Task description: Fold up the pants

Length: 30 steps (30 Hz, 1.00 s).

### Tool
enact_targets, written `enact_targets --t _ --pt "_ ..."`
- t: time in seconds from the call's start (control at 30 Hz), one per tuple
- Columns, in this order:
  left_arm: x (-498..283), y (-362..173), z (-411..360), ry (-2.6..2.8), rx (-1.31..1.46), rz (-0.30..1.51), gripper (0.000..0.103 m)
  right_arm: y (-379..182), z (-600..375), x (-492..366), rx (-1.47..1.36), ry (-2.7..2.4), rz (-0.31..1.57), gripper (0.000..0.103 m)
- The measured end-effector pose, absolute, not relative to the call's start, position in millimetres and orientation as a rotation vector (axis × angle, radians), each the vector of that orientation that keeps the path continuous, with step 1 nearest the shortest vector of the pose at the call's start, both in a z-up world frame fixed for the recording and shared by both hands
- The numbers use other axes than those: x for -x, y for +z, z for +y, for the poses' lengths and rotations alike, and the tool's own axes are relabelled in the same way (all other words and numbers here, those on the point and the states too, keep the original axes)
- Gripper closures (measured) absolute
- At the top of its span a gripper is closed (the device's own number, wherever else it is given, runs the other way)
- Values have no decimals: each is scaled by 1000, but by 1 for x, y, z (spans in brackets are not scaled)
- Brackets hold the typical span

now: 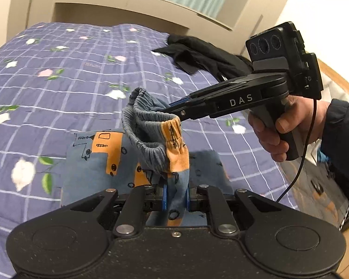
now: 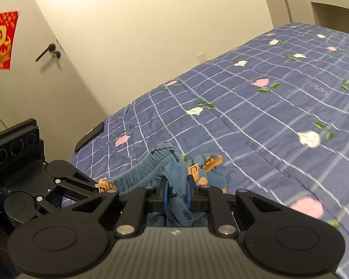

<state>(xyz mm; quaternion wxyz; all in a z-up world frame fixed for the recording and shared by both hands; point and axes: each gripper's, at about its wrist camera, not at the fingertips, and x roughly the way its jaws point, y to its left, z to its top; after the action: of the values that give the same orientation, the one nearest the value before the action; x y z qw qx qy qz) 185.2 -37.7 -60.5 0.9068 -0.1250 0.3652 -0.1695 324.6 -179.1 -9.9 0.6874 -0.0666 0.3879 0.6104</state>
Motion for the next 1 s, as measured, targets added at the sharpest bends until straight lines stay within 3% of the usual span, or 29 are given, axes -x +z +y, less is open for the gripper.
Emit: enact_targets --t 0.2,0.27,0.33,0.4,0.6,0.77,0.93,1.0 --pt "-192 -88 -78 -382 214 819 86 -43 -220 -322 99 1265 923 83" --pt "-192 -94 -88 -384 195 827 85 -53 -232 -321 80 1221 933 74" --pt "-189 -96 -98 -389 159 826 80 -58 -248 -319 58 1177 935 59" --pt "-187 -98 -105 -396 130 829 77 -60 -267 -319 33 1143 935 53" --pt "-183 -103 -124 -399 74 841 64 -47 -316 -315 -45 1050 886 52" --pt "-181 -107 -137 -409 32 851 50 -33 -298 -300 -43 1045 783 42" --pt "-165 -99 -120 -442 32 837 48 -65 -268 -287 183 1008 875 42" --pt "-154 -92 -98 -427 35 804 36 -74 -278 -283 234 977 896 42"
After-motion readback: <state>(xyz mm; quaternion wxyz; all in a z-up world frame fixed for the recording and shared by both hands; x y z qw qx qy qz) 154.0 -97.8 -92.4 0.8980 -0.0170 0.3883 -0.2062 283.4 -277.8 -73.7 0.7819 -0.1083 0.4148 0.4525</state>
